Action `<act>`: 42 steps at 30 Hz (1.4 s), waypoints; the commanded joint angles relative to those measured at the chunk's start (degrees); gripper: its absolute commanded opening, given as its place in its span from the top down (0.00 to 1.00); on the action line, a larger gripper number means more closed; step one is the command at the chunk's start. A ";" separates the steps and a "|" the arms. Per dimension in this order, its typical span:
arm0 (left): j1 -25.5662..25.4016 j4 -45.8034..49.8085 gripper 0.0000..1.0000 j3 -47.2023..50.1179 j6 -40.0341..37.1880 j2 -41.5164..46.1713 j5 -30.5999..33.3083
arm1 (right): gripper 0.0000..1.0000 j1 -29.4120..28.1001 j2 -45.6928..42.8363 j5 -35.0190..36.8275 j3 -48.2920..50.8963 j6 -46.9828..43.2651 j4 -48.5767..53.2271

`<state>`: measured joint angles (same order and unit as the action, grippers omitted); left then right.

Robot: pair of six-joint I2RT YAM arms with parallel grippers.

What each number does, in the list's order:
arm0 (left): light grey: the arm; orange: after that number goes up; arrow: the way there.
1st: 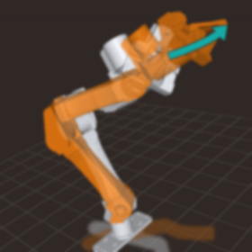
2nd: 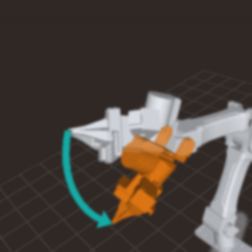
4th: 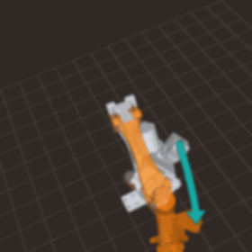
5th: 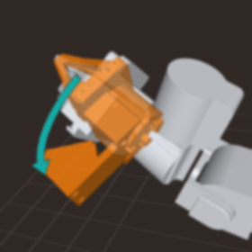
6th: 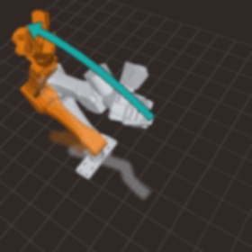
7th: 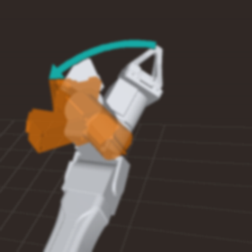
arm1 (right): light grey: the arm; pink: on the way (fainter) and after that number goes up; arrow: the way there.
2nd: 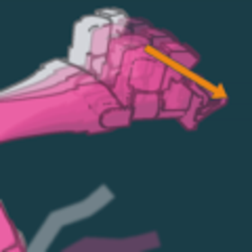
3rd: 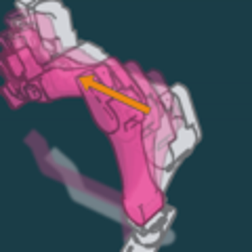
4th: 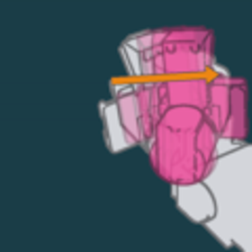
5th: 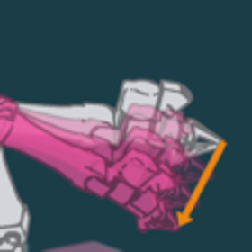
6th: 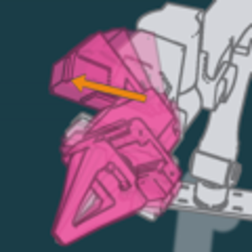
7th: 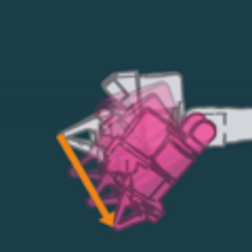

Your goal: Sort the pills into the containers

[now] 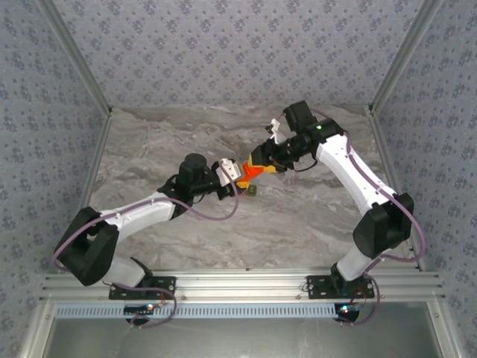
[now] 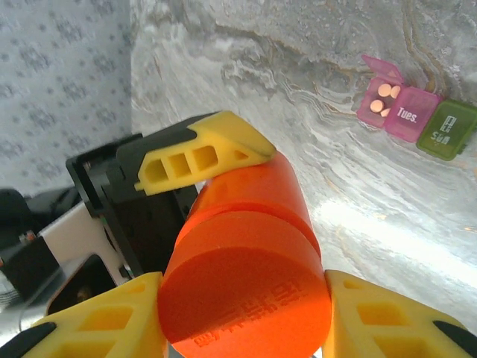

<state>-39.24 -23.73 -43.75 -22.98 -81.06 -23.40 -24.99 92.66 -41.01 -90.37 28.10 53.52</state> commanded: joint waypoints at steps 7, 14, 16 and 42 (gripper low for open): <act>-0.76 -9.19 1.00 -1.53 0.39 2.09 -0.15 | 0.39 -0.15 -2.56 -10.84 1.30 12.23 -10.09; -0.57 -8.71 1.00 -1.76 1.86 1.58 -0.77 | 0.11 5.38 -7.00 -11.11 1.91 6.60 -9.18; -0.49 -8.87 1.00 -1.91 2.54 1.33 -0.86 | 0.10 6.67 -8.13 -10.98 2.03 4.97 -9.04; 2.22 -7.05 1.00 -5.63 12.07 -0.41 -12.12 | 0.21 0.66 -4.97 3.44 -8.78 -25.92 4.68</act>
<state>-37.12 -29.74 -47.24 -11.86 -81.23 -33.67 -23.59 86.91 -37.28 -96.88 3.97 56.27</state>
